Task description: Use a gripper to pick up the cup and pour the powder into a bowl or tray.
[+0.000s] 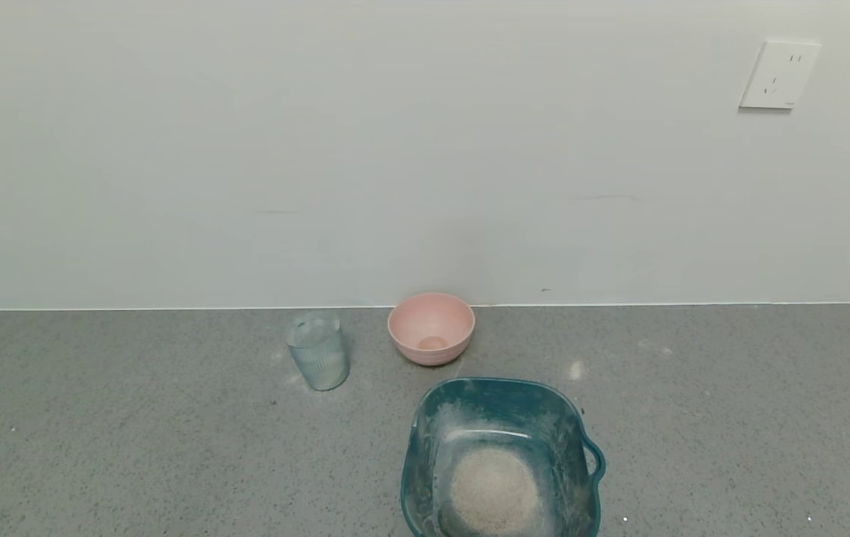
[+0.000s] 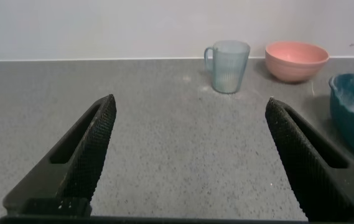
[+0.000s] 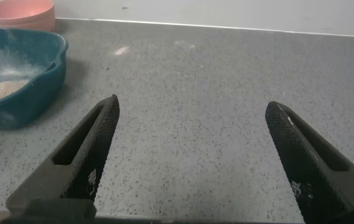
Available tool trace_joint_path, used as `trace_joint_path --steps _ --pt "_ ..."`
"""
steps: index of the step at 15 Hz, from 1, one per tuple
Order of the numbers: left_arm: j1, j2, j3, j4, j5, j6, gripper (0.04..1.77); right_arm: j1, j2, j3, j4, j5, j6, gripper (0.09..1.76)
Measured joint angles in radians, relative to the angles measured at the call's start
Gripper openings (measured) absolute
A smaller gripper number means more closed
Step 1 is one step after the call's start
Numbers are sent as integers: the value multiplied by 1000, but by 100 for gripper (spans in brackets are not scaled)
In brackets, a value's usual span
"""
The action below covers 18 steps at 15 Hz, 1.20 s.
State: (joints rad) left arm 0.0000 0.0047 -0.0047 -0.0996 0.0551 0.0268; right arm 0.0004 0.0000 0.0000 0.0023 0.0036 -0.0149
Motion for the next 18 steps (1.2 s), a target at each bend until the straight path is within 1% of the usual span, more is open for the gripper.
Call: trace_joint_path --steps 3,5,12,14,18 --pt "0 0 4 78 -22 -7 172 0 0 0 0 0 0 171" --pt "0 0 4 109 -26 -10 172 0 0 0 0 0 0 171" --pt "0 0 5 113 -25 -29 172 0 0 0 1 0 -1 171" --pt "0 0 5 113 -29 -10 172 1 0 0 0 0 0 171" --pt "0 0 5 113 -25 -29 172 1 0 0 -1 -1 0 171"
